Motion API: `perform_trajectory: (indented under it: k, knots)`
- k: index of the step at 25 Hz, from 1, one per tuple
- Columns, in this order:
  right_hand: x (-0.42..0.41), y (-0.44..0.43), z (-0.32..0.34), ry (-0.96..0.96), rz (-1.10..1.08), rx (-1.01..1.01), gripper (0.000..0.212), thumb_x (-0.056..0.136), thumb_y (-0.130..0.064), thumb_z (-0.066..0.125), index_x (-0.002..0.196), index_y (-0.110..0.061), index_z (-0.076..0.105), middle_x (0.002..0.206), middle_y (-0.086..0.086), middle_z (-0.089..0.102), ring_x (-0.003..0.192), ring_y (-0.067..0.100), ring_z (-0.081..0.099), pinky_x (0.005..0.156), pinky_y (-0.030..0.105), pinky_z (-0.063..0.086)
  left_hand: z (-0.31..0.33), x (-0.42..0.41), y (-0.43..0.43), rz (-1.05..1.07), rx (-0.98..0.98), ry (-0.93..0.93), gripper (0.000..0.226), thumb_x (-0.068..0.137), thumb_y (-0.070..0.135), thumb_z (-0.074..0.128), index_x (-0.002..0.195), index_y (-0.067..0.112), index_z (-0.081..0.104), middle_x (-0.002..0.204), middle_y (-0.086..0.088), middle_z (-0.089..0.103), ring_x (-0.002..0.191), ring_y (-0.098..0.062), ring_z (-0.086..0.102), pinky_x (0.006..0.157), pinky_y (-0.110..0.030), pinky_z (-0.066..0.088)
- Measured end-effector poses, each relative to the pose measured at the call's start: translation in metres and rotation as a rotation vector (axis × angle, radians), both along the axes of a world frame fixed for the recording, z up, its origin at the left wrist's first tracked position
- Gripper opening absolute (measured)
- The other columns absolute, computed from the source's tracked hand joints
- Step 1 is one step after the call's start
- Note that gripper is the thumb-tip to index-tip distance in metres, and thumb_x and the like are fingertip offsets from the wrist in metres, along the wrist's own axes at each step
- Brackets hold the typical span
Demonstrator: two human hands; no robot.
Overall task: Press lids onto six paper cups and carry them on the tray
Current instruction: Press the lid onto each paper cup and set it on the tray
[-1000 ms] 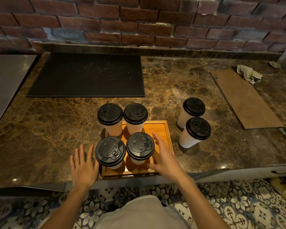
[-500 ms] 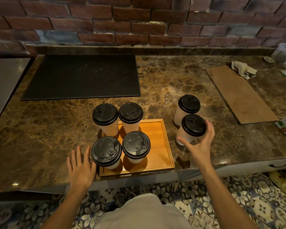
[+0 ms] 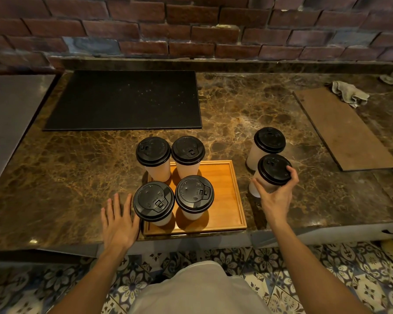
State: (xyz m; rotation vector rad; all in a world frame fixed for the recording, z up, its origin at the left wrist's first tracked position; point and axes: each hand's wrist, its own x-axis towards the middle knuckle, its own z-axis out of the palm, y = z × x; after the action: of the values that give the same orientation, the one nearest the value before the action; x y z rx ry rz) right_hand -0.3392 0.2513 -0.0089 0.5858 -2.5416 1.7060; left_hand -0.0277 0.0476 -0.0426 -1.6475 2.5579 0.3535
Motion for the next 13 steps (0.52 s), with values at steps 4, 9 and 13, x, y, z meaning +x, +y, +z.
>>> perform_trajectory:
  k: [4,9,13]
  knots:
    - [0.000,-0.001,0.000,0.016,-0.013,0.010,0.090,0.072,-0.015,0.086,0.141,-0.011,0.029,0.141,0.015,0.044,0.125,0.010,0.040,0.102,0.022,0.031,0.000,0.001,-0.001,-0.005,0.000,0.009,0.059,0.101,0.042,0.020,0.150,0.022,-0.005,0.158,-0.009,-0.013,0.146,-0.025,-0.013,0.117,-0.041,-0.008]
    - [0.000,0.001,0.021,0.093,-0.001,0.000,0.091,0.069,-0.022,0.088,0.138,-0.029,0.030,0.140,0.009,0.047,0.122,0.004,0.042,0.099,0.021,0.037,-0.002,0.002,-0.001,-0.015,-0.021,0.049,0.059,0.101,0.040,0.023,0.150,0.020,-0.001,0.158,-0.010,-0.008,0.146,-0.027,-0.008,0.118,-0.043,-0.006]
    - [-0.003,-0.008,0.073,0.188,0.097,-0.070,0.093,0.067,-0.026,0.088,0.139,-0.030,0.030,0.138,-0.005,0.048,0.119,-0.005,0.046,0.094,0.010,0.040,-0.002,0.002,-0.001,-0.016,-0.039,0.060,0.070,0.085,0.045,0.008,0.149,0.019,0.002,0.159,-0.011,-0.003,0.146,-0.028,-0.005,0.116,-0.042,-0.007]
